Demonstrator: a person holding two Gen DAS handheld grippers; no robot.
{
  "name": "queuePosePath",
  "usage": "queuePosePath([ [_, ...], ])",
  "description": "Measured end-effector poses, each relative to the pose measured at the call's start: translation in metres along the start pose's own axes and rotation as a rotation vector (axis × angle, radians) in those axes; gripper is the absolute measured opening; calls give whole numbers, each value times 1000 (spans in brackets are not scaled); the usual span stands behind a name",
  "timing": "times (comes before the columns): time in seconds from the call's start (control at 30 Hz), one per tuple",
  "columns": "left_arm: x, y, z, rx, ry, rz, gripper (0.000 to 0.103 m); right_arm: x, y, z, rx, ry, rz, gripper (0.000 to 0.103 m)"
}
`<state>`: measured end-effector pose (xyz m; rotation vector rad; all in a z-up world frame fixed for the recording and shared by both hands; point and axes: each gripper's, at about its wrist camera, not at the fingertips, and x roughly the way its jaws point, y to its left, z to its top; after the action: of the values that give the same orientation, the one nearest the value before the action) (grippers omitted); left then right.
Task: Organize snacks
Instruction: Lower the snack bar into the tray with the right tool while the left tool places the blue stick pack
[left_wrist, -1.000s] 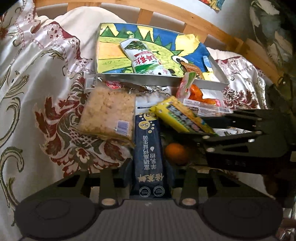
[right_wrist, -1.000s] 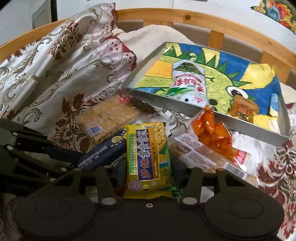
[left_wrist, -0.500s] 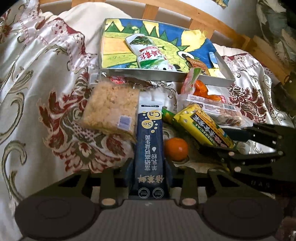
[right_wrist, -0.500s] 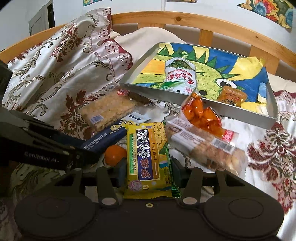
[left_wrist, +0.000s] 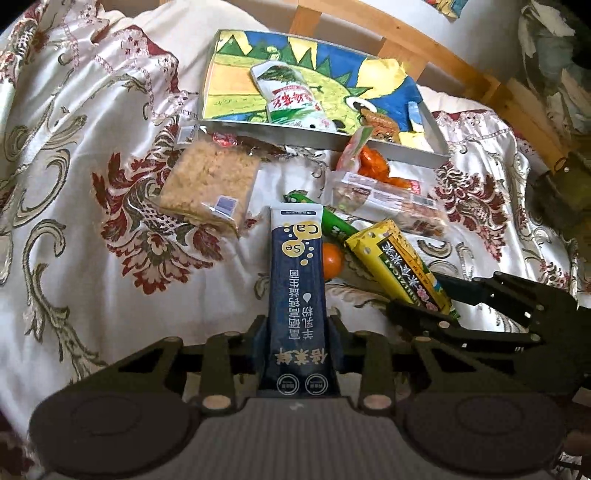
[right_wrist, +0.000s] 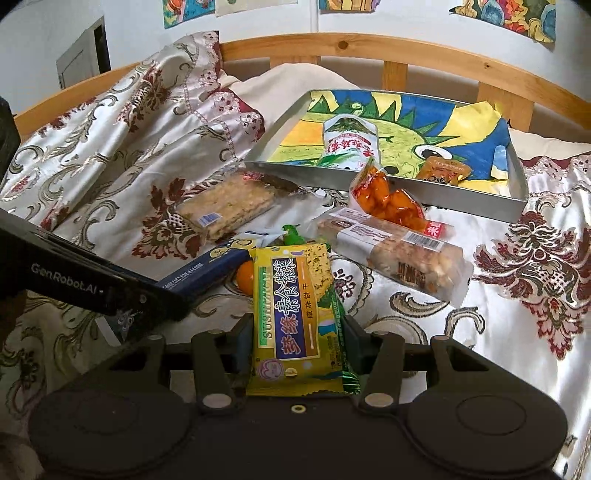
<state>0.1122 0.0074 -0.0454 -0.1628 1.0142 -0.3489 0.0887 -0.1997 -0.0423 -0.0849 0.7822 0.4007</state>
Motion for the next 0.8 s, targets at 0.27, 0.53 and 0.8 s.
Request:
queuePosePath([
  [0.27, -21, -15, 0, 33, -94, 19, 37, -21, -1, -3, 8, -54, 12, 52],
  [0.53, -29, -29, 19, 68, -176, 87, 37, -36, -13, 5, 17, -120, 1, 52],
  [0.8, -29, -42, 67, 74, -253, 116, 37, -47, -41, 26, 26, -198, -5, 52],
])
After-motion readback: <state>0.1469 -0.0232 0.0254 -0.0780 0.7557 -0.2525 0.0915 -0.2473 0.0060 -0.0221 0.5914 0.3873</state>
